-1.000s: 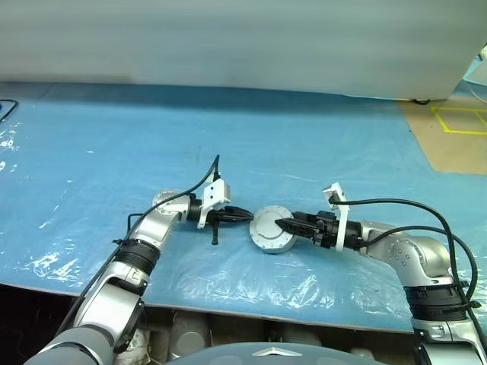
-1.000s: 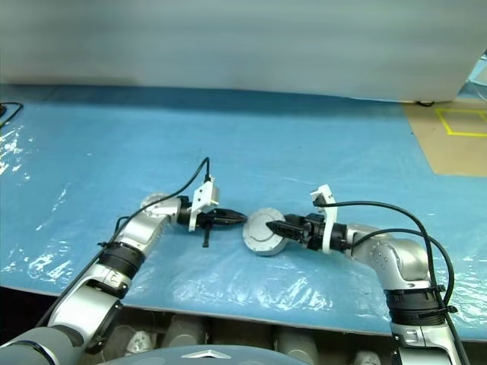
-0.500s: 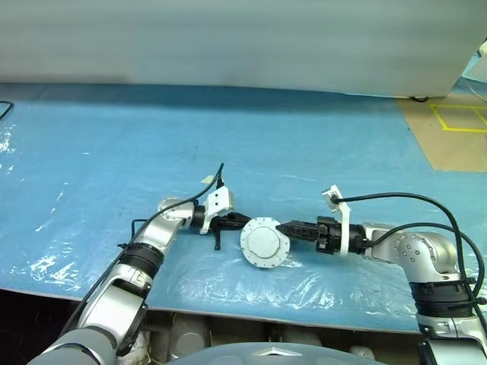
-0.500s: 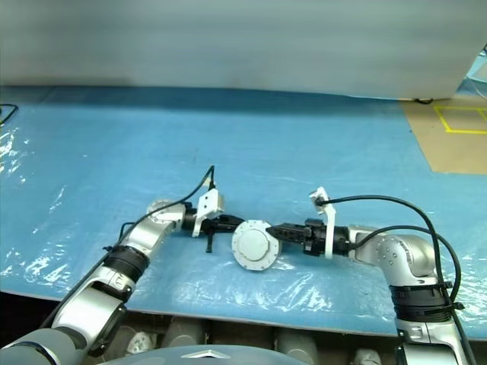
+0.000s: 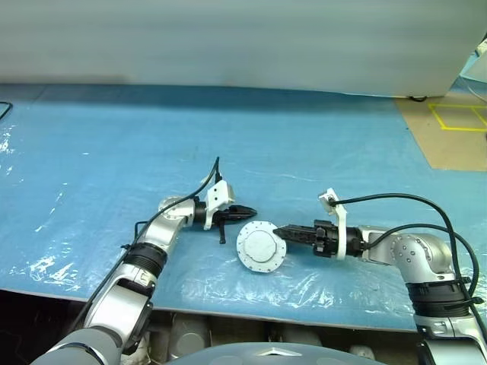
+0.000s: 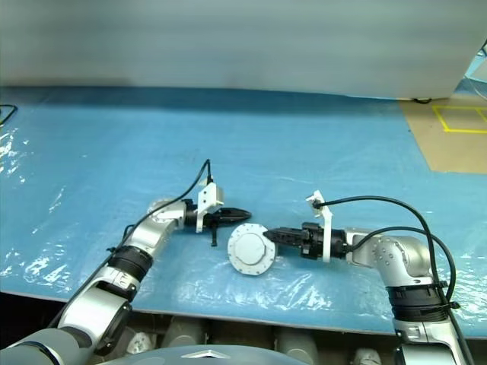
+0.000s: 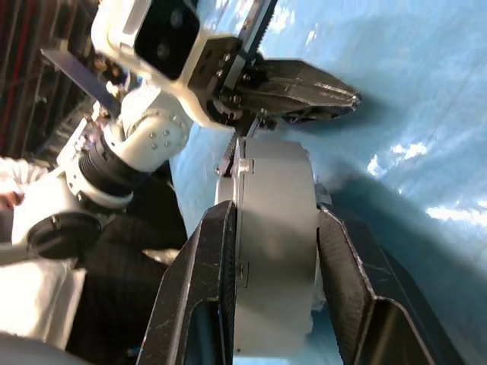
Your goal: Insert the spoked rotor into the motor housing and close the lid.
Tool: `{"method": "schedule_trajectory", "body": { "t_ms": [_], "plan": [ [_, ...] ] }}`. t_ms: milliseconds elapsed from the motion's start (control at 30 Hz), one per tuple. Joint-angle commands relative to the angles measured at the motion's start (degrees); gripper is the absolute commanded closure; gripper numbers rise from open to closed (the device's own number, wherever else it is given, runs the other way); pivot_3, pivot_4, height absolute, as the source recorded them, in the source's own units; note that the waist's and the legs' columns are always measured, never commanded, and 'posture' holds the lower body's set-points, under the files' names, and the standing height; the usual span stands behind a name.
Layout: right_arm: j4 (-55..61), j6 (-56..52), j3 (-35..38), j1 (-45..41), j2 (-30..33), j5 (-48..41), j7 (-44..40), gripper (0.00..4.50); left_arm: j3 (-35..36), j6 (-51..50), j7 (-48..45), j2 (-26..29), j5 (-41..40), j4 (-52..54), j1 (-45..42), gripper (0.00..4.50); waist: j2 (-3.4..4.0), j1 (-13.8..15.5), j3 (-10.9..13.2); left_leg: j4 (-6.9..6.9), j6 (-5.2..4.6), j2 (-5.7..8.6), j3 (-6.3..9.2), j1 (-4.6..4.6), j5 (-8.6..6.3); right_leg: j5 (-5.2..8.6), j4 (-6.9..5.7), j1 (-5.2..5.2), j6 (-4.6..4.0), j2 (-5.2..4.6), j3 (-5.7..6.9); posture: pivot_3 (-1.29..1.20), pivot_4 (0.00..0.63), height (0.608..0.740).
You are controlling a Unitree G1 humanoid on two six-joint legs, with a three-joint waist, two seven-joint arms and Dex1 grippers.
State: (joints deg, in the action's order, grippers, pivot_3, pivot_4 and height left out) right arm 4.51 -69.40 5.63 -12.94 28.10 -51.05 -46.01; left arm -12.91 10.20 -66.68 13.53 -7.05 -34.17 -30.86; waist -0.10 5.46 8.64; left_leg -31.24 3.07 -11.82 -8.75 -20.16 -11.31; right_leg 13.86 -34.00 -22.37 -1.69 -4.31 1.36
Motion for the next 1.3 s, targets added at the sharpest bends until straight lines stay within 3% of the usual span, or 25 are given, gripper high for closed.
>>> {"method": "schedule_trajectory", "body": {
  "t_ms": [33, 333, 533, 667, 1000, 1300],
  "plan": [
    [-3.9, 1.4, 6.9, -2.8, -3.6, -1.6, 6.3, 3.30, 1.8, 1.1, 1.1, -0.1, -1.1, 0.0, -0.8, 4.50, 0.01, 0.0, 0.0, -0.02, 0.00, 0.00, 0.00, -0.02, 0.00, 0.00, 0.00, -0.01, 0.00, -0.01, -0.01, 0.00, 0.150, 0.740],
    [-9.7, 2.3, 17.6, -6.8, -9.7, -5.6, 16.5, 3.30, 7.1, 0.6, 5.3, -0.1, -3.0, -2.7, -1.3, 4.50, 0.04, 0.1, 0.0, -0.10, 0.01, 0.04, -0.01, -0.09, 0.01, -0.01, -0.12, -0.08, -0.02, -0.06, -0.03, 0.00, 0.150, 0.740],
    [-13.7, 7.1, 23.6, -9.7, -14.0, -7.6, 22.4, 3.30, 9.0, -0.2, 7.8, 0.0, -3.0, -5.1, -1.4, 4.50, 0.05, 0.0, 0.0, -0.29, 0.01, 0.03, 0.01, -0.58, 0.03, -0.06, -0.77, -0.80, 0.07, -0.03, -0.02, 0.00, 0.150, 0.740],
    [-14.2, 8.3, 28.8, -11.8, -18.4, -14.1, 26.6, 3.30, 10.4, -8.4, 5.9, -1.5, -7.9, -1.4, 0.4, 3.59, 0.07, 0.0, 0.1, -0.43, 0.02, 0.04, 0.03, -0.85, 0.03, -0.07, -0.79, -0.97, 0.09, -0.04, -0.02, 0.00, 0.150, 0.740],
    [-10.6, 11.0, 30.0, -11.4, -24.6, -22.7, 32.4, 3.30, 14.4, -27.5, 8.8, -6.3, -19.3, 8.9, 1.9, 0.08, 0.16, -0.1, 0.1, -0.41, -0.15, 0.02, 0.02, -1.01, 0.13, 0.04, -0.78, -1.13, -0.11, -0.04, 0.00, 0.00, 0.150, 0.740],
    [-9.5, 11.7, 27.9, -9.6, -24.9, -24.2, 32.9, 3.30, 17.8, -45.6, 10.5, -7.4, -30.2, 15.0, 1.9, 0.03, 0.21, -0.1, 0.2, -0.41, -0.15, 0.02, 0.03, -1.04, 0.13, -0.07, -0.75, -1.13, 0.08, -0.02, 0.01, 0.00, 0.150, 0.740]
  ]
}}
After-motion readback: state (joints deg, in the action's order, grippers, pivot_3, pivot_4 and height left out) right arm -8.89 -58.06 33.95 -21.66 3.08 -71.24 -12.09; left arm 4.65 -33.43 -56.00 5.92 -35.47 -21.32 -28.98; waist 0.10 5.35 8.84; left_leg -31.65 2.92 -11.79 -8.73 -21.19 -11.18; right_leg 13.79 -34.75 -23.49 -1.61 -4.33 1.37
